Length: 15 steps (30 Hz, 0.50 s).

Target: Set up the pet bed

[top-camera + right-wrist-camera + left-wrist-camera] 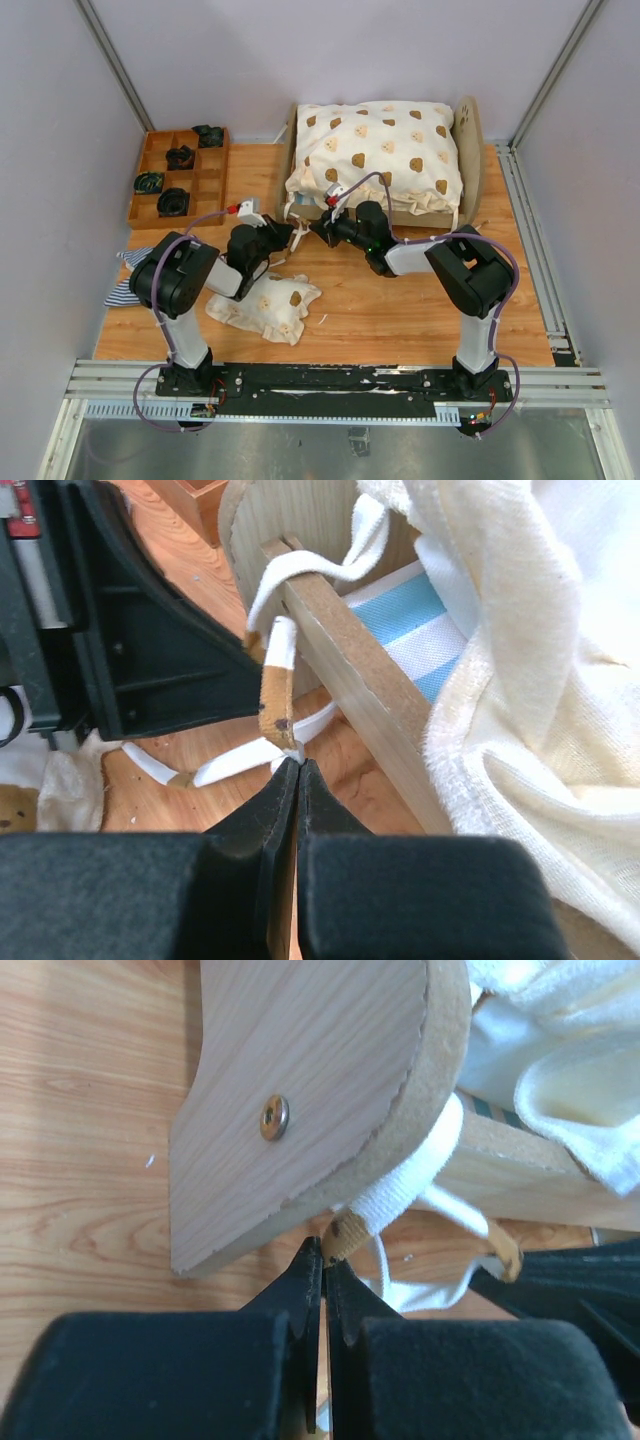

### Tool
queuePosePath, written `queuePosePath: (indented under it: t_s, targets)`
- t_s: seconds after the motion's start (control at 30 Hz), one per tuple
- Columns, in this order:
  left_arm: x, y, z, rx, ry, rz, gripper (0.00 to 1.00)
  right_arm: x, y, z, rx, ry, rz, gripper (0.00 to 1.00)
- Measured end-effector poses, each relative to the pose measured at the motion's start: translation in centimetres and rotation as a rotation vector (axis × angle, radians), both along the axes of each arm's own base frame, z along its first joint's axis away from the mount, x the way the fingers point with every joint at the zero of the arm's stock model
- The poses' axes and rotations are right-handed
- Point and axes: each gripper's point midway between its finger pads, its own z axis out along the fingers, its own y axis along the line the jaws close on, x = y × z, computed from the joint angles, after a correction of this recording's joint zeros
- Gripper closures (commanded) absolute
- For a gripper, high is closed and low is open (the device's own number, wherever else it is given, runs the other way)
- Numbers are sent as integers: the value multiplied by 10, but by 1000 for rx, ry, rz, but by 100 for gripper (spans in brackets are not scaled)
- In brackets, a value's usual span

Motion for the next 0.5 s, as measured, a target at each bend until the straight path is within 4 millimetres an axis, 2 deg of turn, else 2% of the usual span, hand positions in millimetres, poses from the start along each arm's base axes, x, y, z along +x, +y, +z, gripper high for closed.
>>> queuePosePath:
  t_s: [0.23, 0.5]
  targets:
    - [-15, 7, 8, 0, -13, 1, 99, 5, -2, -5, -15, -2, -26, 100]
    - [-30, 4, 10, -2, -12, -48, 95, 5, 19, -27, -94, -58, 134, 100]
